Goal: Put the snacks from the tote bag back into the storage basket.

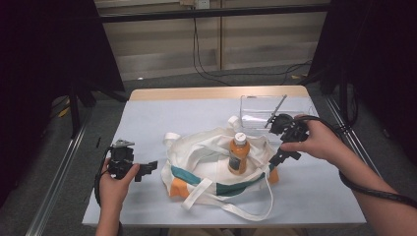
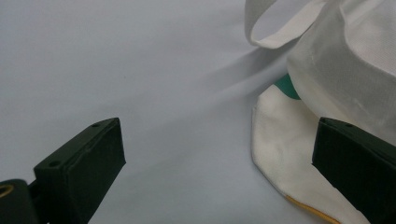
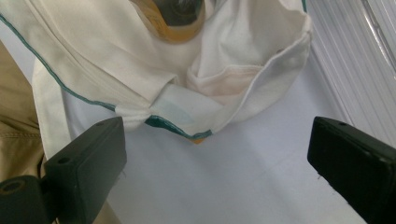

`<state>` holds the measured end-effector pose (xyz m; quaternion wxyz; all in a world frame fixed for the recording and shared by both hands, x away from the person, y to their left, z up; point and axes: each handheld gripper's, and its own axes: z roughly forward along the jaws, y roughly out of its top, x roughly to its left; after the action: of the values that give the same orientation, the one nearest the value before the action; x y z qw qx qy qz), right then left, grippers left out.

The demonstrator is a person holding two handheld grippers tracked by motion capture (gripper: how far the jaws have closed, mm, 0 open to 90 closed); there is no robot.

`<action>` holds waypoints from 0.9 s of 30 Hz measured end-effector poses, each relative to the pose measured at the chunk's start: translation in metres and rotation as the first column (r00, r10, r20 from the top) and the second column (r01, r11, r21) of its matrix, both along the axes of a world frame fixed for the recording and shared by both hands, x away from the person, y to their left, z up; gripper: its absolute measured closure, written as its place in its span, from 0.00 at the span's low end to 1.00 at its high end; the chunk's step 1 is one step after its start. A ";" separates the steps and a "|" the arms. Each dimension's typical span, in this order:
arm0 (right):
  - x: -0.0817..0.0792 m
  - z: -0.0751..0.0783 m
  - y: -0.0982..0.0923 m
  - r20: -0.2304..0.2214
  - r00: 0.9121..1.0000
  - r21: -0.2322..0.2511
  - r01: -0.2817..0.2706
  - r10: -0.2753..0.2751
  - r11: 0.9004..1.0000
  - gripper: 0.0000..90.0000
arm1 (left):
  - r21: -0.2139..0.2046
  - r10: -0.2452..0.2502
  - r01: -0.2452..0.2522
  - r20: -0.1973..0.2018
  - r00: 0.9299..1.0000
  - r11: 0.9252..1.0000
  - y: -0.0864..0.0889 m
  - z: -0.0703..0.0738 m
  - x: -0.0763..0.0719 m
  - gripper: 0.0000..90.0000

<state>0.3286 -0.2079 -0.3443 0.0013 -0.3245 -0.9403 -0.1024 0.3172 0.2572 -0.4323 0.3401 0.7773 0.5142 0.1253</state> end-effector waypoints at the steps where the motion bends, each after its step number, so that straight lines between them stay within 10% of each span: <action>1: 0.000 0.001 0.002 0.000 1.000 -0.002 0.002 -0.002 1.000 0.05 | 0.000 0.000 0.000 0.000 1.000 1.000 0.000 0.000 0.000 0.02; 27: 0.008 -0.001 0.037 -0.001 1.000 -0.008 -0.004 0.004 1.000 0.06 | -0.007 -0.003 0.003 -0.003 1.000 1.000 0.002 0.000 0.000 0.02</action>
<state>0.3363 -0.1707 -0.3456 0.0006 -0.3226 -0.9414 -0.0983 0.3171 0.2590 -0.4326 0.3421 0.7771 0.5141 0.1217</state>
